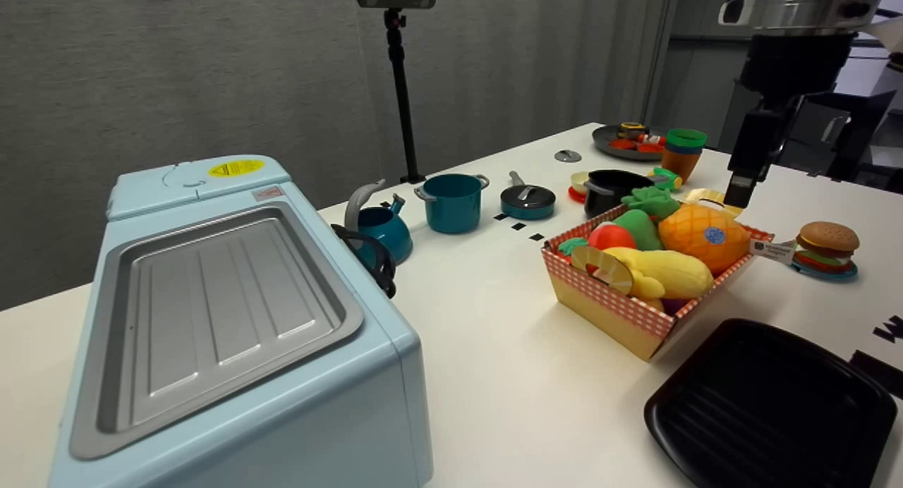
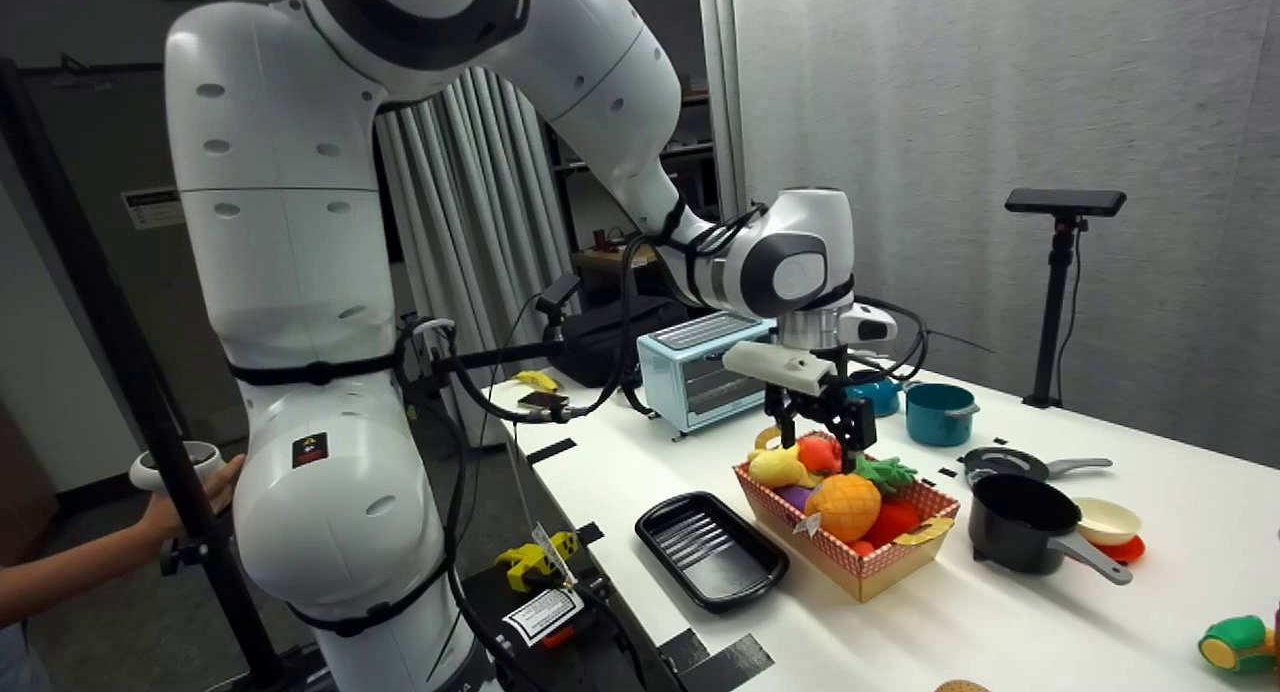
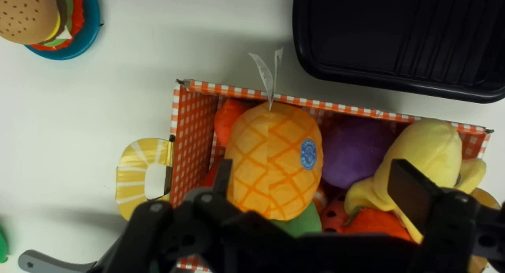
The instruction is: Take the pineapple plush toy out of the box and put it in the black pot
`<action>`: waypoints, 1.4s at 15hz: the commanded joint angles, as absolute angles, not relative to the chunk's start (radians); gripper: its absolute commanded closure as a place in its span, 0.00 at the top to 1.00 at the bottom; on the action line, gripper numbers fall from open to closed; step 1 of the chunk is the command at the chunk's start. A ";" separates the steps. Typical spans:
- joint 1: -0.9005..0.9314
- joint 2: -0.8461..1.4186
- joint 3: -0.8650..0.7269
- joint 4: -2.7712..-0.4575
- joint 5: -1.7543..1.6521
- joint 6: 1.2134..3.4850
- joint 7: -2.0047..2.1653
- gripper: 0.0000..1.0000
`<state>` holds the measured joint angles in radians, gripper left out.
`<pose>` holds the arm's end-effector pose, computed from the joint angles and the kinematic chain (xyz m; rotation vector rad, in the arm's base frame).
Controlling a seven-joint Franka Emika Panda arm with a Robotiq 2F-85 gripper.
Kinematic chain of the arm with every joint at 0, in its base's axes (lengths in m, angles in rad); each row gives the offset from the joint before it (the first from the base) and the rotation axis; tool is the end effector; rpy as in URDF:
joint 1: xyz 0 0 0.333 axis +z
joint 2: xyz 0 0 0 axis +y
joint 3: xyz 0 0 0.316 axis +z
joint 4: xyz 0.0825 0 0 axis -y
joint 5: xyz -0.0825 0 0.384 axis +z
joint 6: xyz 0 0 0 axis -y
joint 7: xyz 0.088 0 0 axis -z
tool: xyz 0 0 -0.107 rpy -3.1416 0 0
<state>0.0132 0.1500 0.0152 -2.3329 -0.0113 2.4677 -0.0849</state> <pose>0.5152 0.0147 0.2716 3.1314 0.1913 -0.0240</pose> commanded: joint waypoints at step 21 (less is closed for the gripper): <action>-0.030 0.491 0.010 -2.107 -0.003 2.477 -0.080 0.42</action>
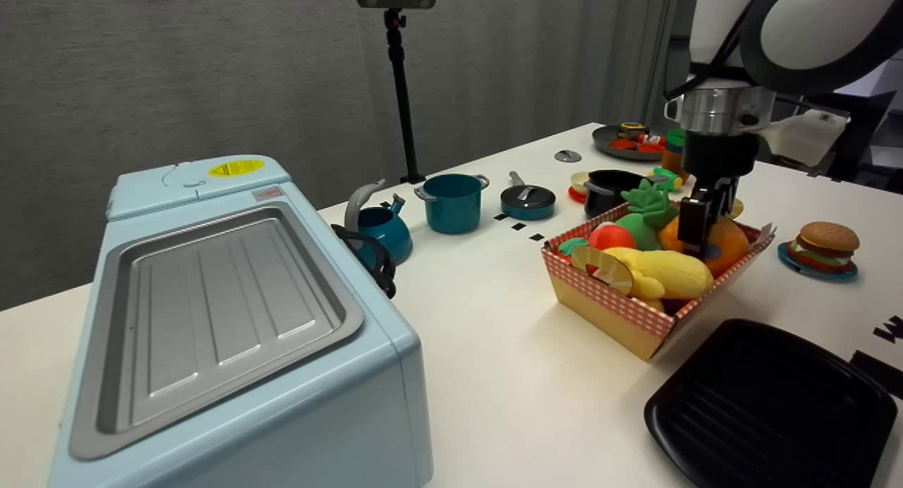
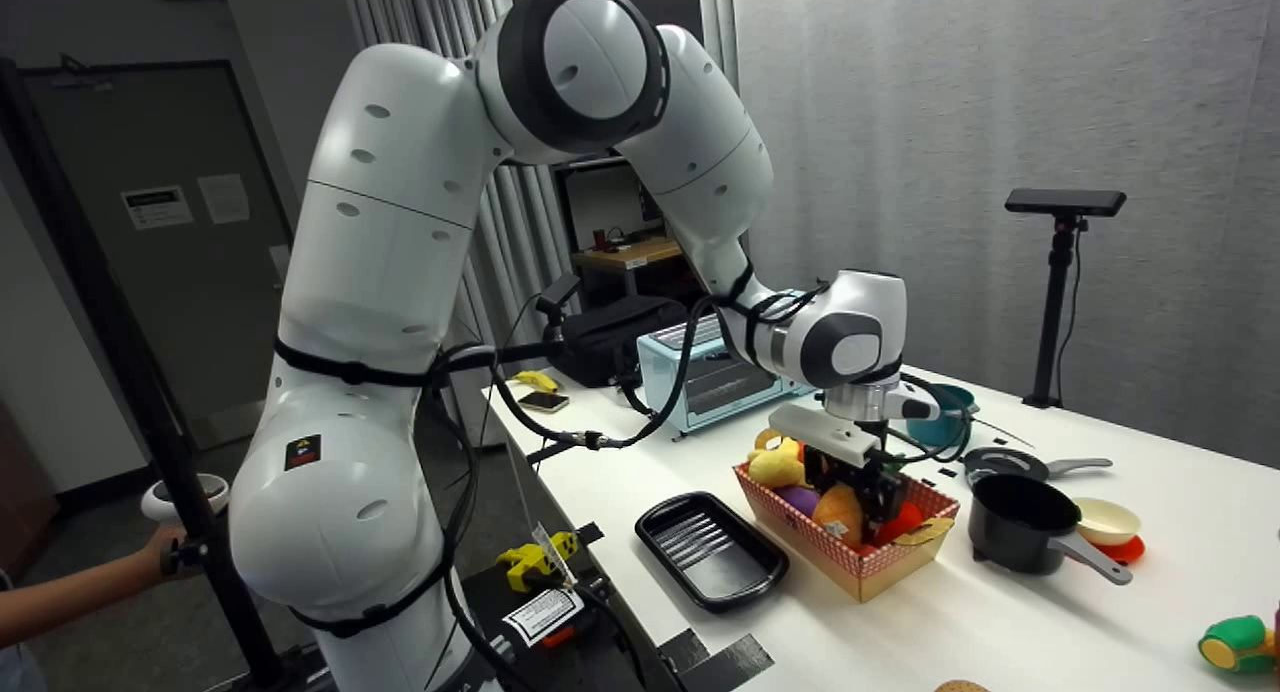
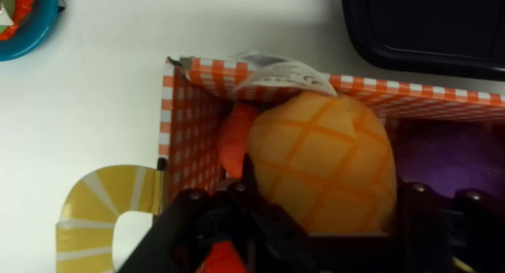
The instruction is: Take the pineapple plush toy out of the box and put it in the black pot
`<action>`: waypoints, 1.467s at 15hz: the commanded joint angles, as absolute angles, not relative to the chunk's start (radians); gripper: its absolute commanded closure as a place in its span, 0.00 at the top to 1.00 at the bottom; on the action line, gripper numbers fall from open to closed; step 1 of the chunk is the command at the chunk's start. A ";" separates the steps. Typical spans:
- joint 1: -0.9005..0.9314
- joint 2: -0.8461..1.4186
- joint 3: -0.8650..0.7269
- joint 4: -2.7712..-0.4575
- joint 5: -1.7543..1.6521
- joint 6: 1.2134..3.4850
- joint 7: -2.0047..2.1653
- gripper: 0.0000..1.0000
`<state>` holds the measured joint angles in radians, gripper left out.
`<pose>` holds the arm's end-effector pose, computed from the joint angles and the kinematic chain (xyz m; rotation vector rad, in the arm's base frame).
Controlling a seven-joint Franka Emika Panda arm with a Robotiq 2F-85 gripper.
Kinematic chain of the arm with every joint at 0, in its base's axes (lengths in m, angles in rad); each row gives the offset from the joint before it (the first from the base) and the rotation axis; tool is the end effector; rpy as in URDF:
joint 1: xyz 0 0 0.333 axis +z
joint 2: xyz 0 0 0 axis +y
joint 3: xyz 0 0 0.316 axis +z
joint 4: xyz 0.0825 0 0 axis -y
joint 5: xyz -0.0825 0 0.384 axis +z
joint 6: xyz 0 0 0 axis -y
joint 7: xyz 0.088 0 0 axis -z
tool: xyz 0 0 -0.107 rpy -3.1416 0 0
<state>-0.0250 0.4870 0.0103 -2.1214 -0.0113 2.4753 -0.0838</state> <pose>0.5600 -0.0081 0.1672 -3.1273 -0.1214 0.2084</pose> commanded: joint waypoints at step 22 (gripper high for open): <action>-0.022 0.193 -0.025 -2.116 -0.080 2.463 -0.034 0.05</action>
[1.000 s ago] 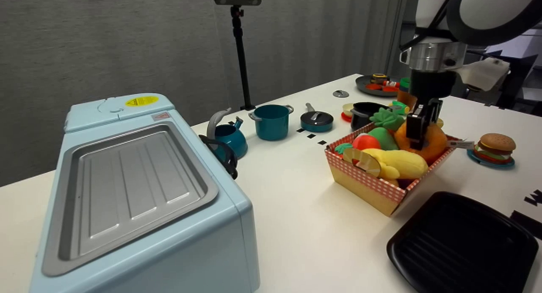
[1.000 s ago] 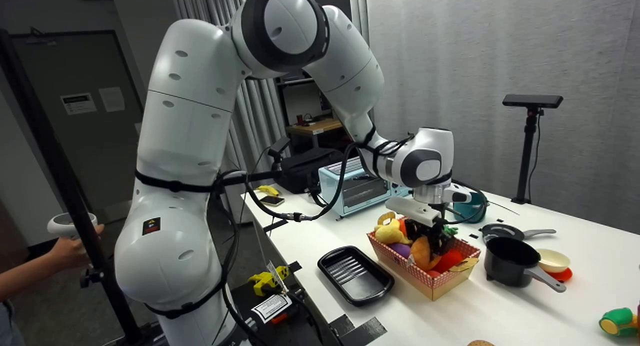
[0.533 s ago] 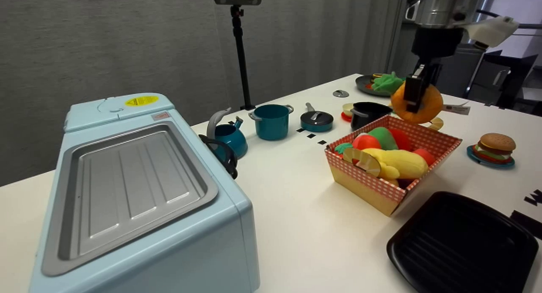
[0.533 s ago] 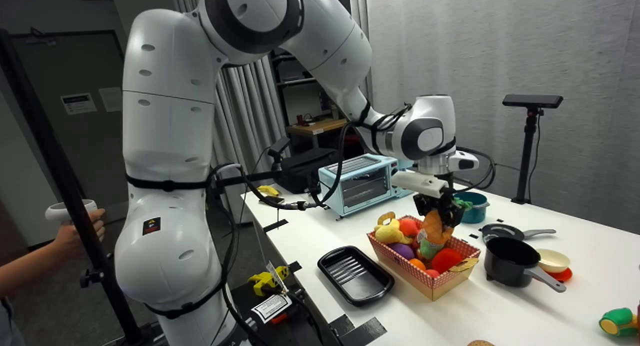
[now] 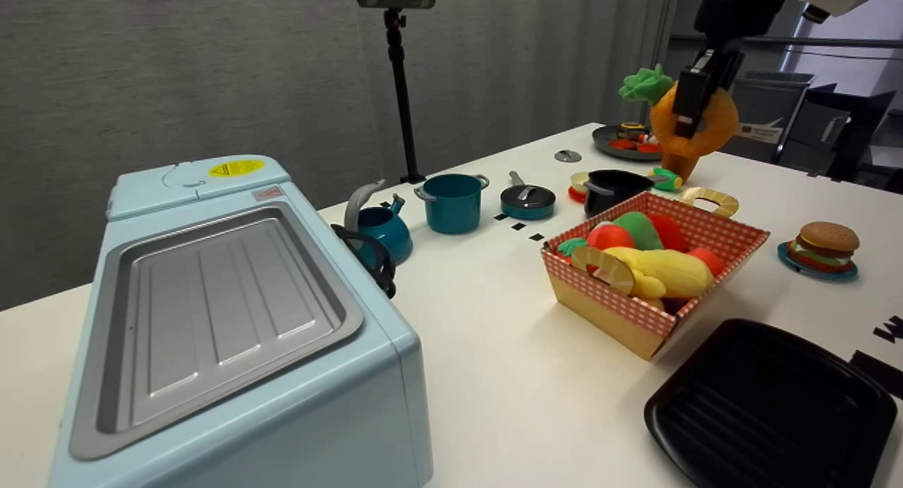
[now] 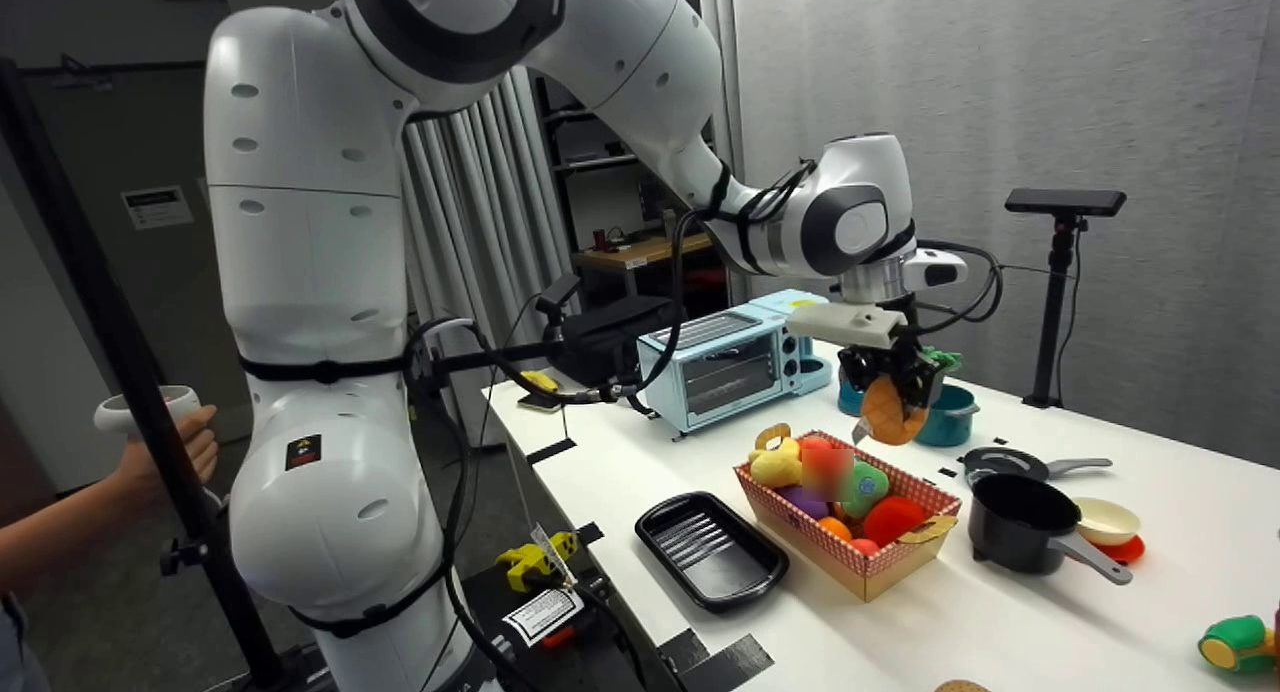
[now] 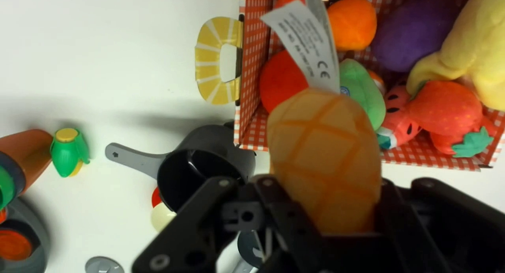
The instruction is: Take the pineapple plush toy out of the box and put it in the black pot
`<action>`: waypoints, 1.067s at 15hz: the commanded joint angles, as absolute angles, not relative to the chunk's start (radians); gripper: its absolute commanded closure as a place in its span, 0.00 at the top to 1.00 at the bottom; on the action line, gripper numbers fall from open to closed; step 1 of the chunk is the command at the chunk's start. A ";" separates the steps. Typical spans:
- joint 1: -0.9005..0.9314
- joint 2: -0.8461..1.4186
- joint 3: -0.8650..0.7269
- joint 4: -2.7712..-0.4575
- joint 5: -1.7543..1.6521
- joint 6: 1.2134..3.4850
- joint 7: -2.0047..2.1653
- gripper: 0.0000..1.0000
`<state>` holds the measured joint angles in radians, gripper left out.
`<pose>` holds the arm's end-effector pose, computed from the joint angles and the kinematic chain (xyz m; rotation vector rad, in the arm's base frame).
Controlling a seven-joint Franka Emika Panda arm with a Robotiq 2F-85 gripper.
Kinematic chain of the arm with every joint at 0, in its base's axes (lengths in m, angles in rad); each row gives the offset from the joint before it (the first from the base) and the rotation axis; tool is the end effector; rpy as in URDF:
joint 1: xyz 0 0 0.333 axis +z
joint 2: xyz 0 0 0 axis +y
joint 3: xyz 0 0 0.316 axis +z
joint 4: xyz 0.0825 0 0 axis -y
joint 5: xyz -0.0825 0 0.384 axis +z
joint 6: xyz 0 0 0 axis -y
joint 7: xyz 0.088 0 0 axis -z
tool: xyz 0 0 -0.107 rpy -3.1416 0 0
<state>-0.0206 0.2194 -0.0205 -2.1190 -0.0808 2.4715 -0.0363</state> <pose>0.5838 -0.0236 0.3218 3.0700 0.0860 0.2008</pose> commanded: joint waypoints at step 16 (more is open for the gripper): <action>-0.023 0.219 -0.008 -1.940 0.017 2.333 -0.011 0.05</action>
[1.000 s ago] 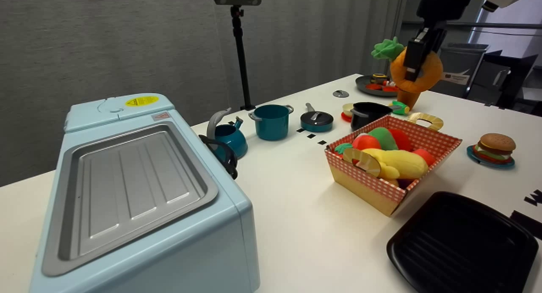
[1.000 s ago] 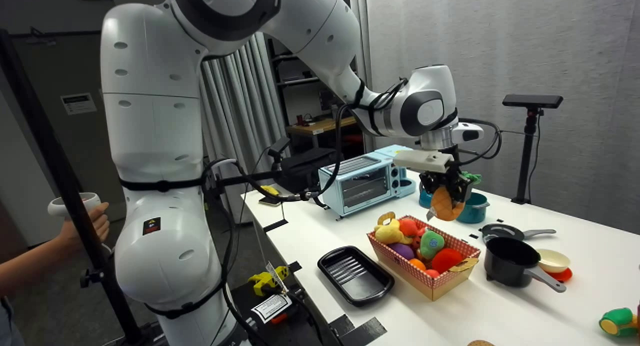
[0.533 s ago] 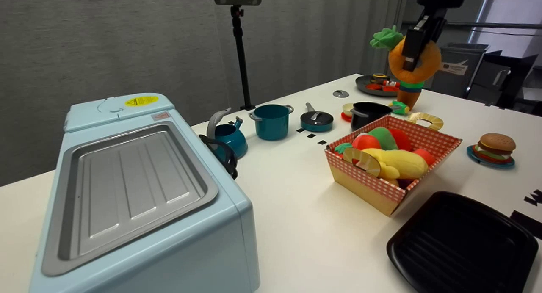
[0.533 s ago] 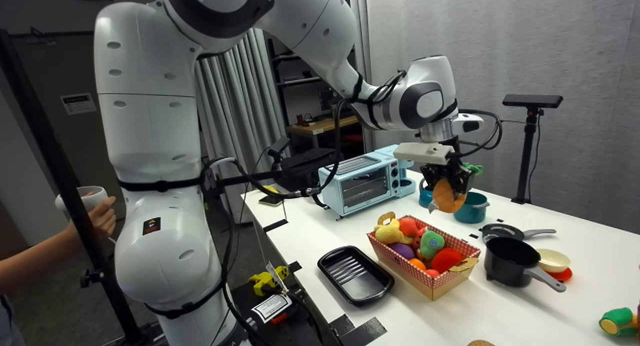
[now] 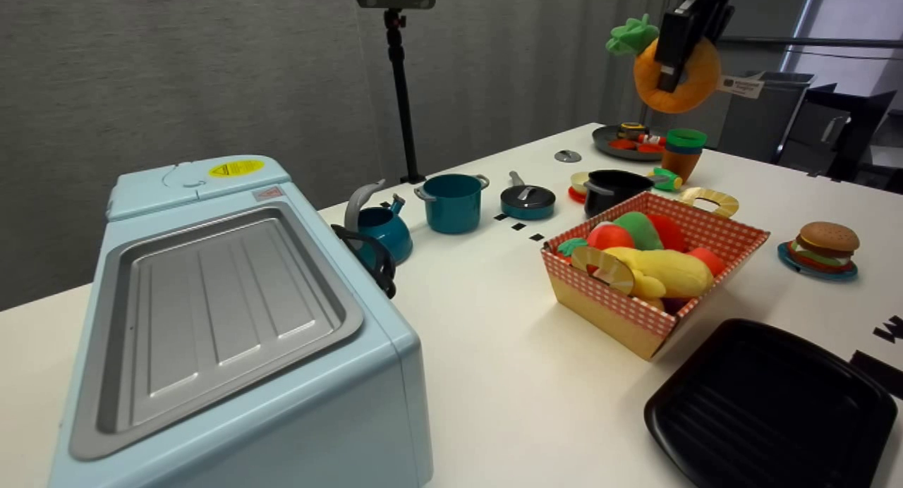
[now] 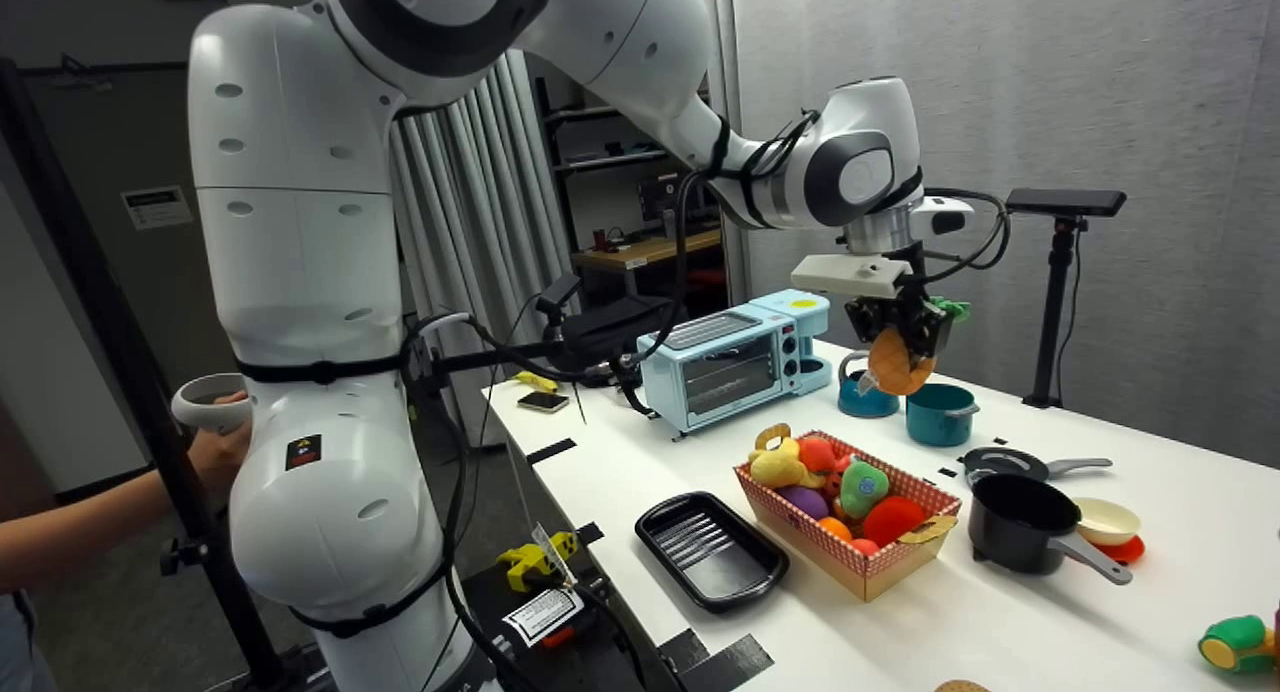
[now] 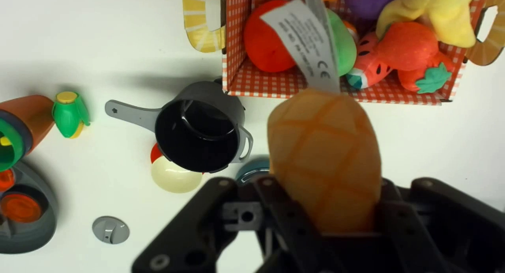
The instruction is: Take the pineapple plush toy out of the box and put it in the black pot
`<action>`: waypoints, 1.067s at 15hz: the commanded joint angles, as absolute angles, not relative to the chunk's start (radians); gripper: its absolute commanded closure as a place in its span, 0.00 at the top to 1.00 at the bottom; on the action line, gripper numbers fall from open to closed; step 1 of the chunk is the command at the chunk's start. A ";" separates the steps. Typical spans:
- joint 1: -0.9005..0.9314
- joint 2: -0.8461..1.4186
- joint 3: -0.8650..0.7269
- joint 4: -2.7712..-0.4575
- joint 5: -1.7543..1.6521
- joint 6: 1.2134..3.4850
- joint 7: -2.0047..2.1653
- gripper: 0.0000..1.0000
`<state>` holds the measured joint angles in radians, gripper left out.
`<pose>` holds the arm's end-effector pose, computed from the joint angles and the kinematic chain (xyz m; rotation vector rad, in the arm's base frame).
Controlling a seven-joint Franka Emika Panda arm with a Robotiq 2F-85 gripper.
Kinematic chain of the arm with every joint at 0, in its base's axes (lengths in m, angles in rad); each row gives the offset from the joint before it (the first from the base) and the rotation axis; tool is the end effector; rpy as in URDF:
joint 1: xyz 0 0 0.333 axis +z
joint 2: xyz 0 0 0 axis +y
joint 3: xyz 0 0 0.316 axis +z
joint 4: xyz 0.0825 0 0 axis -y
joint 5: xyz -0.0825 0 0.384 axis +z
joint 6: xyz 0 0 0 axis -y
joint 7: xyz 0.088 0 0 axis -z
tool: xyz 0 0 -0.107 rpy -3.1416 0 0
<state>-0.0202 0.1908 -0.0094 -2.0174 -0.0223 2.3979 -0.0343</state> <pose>0.6050 -0.0179 0.3769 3.1031 0.0311 0.2942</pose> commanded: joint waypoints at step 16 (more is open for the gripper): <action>-0.128 0.435 -0.047 -1.605 0.291 2.015 0.114 0.05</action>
<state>-0.1156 0.3674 -0.0424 -1.7295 0.2566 2.1123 0.0579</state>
